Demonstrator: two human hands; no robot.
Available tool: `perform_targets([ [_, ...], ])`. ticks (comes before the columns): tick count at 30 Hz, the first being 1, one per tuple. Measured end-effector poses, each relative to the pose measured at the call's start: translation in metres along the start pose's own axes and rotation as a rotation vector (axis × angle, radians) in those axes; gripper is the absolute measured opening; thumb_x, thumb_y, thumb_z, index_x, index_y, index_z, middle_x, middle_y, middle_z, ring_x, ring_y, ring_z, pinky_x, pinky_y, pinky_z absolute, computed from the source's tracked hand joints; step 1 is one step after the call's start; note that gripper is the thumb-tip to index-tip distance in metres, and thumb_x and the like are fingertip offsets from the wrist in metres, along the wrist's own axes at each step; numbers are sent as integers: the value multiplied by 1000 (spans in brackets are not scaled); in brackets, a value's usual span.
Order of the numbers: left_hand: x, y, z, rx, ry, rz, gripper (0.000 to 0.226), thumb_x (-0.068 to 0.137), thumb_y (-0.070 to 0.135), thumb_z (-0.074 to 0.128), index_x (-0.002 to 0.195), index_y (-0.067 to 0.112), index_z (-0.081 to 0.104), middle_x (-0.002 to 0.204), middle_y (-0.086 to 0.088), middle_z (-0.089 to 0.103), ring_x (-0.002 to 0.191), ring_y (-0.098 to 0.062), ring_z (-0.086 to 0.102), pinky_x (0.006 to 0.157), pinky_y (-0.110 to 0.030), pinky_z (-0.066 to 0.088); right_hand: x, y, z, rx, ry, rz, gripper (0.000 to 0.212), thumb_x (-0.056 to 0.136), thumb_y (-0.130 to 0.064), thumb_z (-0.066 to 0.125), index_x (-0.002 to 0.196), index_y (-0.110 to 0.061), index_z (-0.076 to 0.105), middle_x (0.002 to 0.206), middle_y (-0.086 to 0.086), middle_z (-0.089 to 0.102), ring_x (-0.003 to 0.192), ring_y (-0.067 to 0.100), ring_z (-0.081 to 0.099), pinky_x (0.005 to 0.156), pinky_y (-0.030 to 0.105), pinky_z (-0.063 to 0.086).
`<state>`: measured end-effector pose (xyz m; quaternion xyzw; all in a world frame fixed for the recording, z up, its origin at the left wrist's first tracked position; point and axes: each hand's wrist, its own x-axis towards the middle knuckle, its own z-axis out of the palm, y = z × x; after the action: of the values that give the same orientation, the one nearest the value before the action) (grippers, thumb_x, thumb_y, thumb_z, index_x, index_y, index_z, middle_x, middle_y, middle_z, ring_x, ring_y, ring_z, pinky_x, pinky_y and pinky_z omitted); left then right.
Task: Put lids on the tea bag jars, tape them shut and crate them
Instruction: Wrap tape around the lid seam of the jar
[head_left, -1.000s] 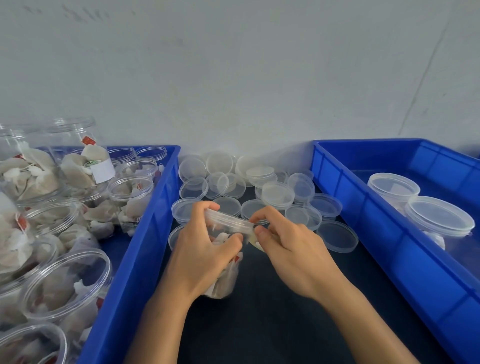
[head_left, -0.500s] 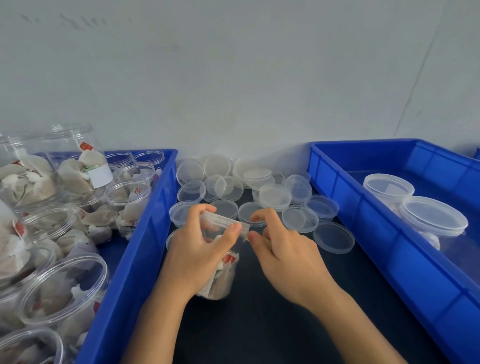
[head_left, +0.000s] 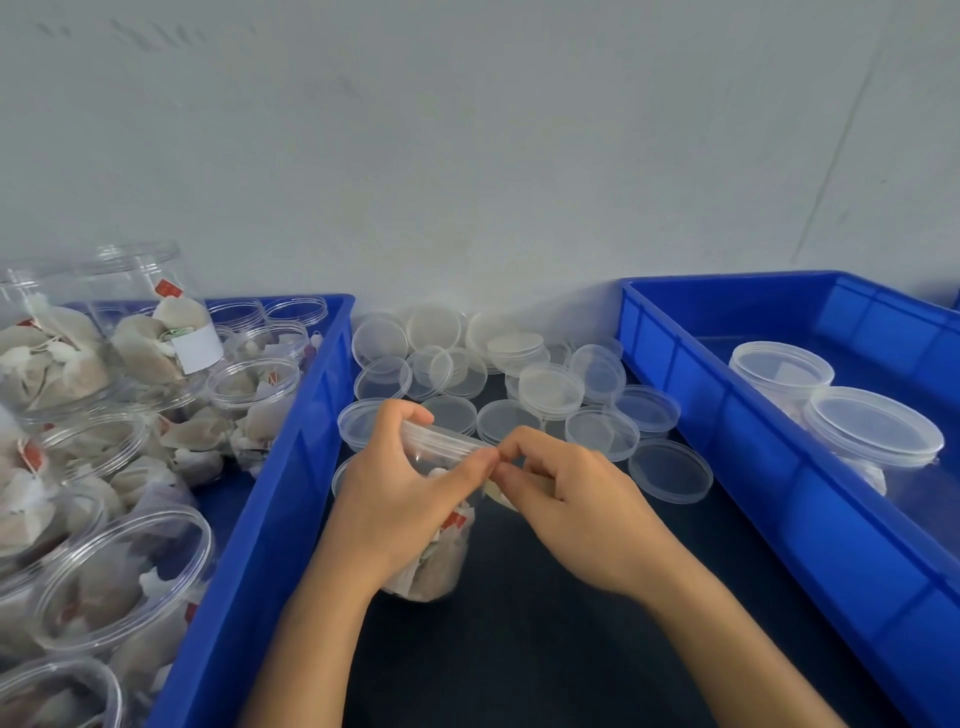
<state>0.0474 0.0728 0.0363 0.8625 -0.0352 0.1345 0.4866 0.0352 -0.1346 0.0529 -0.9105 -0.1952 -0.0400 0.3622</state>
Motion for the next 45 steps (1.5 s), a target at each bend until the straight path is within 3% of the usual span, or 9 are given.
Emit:
perform_targets([
  [5,1,1,-1,-13,11,21,73,59,85,64,118,46,44,105,21,62,94,16,62,62,-11,56,6,1,-4,29,-64,-3,15,106,-52,51,100,-44,63,74,-15,61,65,6,51,65,27,41],
  [19,-6,-8,0,-233,4,38,61,64,73,72,115,42,57,108,32,65,96,4,70,66,-14,58,7,1,-16,206,-202,-81,16,107,-35,57,93,-31,64,88,0,67,89,32,61,91,58,54],
  [25,-2,-15,-3,-312,-37,16,62,65,69,72,117,37,61,106,25,69,99,-2,72,70,-18,60,5,13,-16,332,-214,-144,19,109,-22,57,93,-19,64,92,9,65,91,36,59,88,52,52],
  [29,-1,-16,-1,-338,-87,-3,66,63,68,73,118,34,62,104,23,70,97,-4,73,70,-18,59,2,26,-16,443,-192,-171,20,109,-17,57,93,-9,65,82,-3,59,75,13,51,74,22,45],
  [34,-3,-11,4,-376,-170,-6,69,64,66,75,119,28,62,102,21,74,93,-5,75,70,-17,58,1,41,-14,599,-167,-184,23,106,-25,57,88,-14,66,75,8,51,66,16,44,62,21,40],
  [38,-1,-10,-4,-679,-208,-154,61,74,57,81,113,11,71,93,-4,77,81,-26,76,62,-46,61,-4,55,-20,854,-88,-66,20,99,-34,63,85,-20,63,72,5,45,63,16,37,60,29,30],
  [40,-1,-11,-11,-1006,-270,-292,85,63,69,83,113,0,74,96,-25,72,80,-38,73,65,-50,62,-8,66,-29,959,18,11,27,95,-40,65,86,-16,59,73,6,41,63,19,32,60,34,26],
  [43,-1,-14,-3,-942,-253,-258,109,54,77,86,130,2,64,118,-37,68,102,-57,69,82,-66,58,-8,67,-25,874,21,42,27,99,-39,61,90,-14,57,74,7,42,63,20,31,59,34,25],
  [45,-2,-15,6,-878,-206,-220,95,57,72,87,129,16,61,123,-35,66,107,-61,66,90,-75,53,-6,63,-17,861,50,64,26,102,-36,61,91,-13,59,74,7,43,62,19,31,58,33,25],
])
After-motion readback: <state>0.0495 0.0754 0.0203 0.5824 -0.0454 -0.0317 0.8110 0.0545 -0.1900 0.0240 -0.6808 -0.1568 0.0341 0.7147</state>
